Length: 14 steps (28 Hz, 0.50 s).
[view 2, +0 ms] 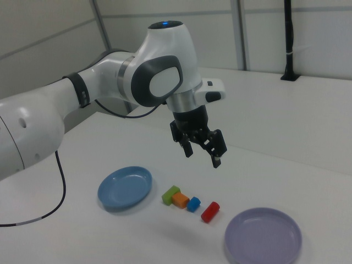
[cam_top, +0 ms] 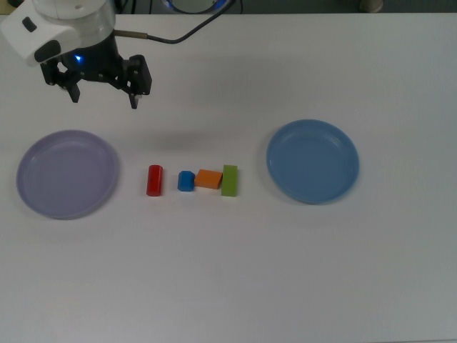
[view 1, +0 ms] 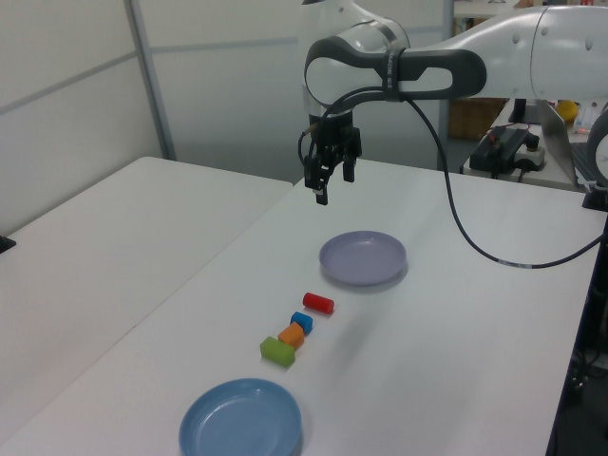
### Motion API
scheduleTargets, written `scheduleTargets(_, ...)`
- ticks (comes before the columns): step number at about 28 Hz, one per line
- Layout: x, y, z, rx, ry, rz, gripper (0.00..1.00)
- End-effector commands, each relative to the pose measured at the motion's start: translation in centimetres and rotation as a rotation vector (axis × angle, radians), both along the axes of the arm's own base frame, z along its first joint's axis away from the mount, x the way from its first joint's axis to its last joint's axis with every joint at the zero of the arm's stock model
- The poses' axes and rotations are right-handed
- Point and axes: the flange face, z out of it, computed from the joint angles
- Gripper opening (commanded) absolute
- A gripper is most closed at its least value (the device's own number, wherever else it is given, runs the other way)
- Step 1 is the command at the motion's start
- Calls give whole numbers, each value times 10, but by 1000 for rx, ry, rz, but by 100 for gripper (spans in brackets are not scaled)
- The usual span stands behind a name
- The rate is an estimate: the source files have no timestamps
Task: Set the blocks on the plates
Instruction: 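Lower the open gripper down onto the green block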
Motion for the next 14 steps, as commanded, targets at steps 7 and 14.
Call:
scheduleTargets(7, 12, 83, -18, 24, 26, 132, 100)
scheduleTargets(14, 23, 108, -53, 18, 77, 173, 100)
